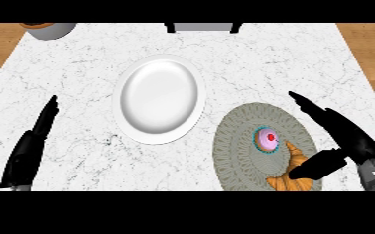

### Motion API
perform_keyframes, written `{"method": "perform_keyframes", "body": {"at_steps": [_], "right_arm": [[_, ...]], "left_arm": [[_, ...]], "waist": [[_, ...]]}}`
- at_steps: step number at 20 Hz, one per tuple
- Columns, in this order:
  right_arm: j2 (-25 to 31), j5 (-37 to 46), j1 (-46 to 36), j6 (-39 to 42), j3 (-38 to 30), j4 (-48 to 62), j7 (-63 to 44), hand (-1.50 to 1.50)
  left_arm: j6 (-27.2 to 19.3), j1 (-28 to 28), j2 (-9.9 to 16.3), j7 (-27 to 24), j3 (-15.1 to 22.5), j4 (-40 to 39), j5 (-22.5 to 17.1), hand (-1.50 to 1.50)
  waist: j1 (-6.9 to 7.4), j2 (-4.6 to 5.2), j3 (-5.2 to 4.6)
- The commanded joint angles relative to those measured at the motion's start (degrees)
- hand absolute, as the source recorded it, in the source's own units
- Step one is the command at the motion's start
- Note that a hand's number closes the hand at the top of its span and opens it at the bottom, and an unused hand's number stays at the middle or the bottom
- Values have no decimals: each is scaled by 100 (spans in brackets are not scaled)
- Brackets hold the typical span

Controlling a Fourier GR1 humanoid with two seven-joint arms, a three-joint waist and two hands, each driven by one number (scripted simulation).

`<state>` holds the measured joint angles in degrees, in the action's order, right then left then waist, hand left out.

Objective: Pick the cupcake from the placemat and place it in the plate

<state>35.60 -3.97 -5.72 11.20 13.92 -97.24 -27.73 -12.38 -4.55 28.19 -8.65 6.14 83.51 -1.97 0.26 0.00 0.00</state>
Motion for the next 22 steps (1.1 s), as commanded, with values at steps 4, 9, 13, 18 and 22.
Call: {"method": "perform_keyframes", "body": {"at_steps": [4, 9, 13, 18, 22], "right_arm": [[-714, 430, -137, 507, 15, 394, 20, -150], [-918, 863, -269, 823, -235, 973, 322, -150], [-1343, 1394, -282, 575, 26, 1389, 620, -150], [-1578, 1691, 78, 677, -123, 1283, 798, -150], [-1885, 1731, -215, 745, -289, 1433, 964, 150]], "left_arm": [[350, 174, -215, -80, -329, -251, 246, 0], [470, 51, -337, 382, -451, 266, 434, 0], [642, -7, -290, 452, -592, 429, 413, 0], [702, -307, -566, -80, -849, 204, 682, 0], [821, 5, -739, -55, -899, -52, 808, 0]], "waist": [[-16, -1, 0], [-10, -2, 1], [12, 0, 3], [-11, -3, 0], [-10, 0, 0]]}}
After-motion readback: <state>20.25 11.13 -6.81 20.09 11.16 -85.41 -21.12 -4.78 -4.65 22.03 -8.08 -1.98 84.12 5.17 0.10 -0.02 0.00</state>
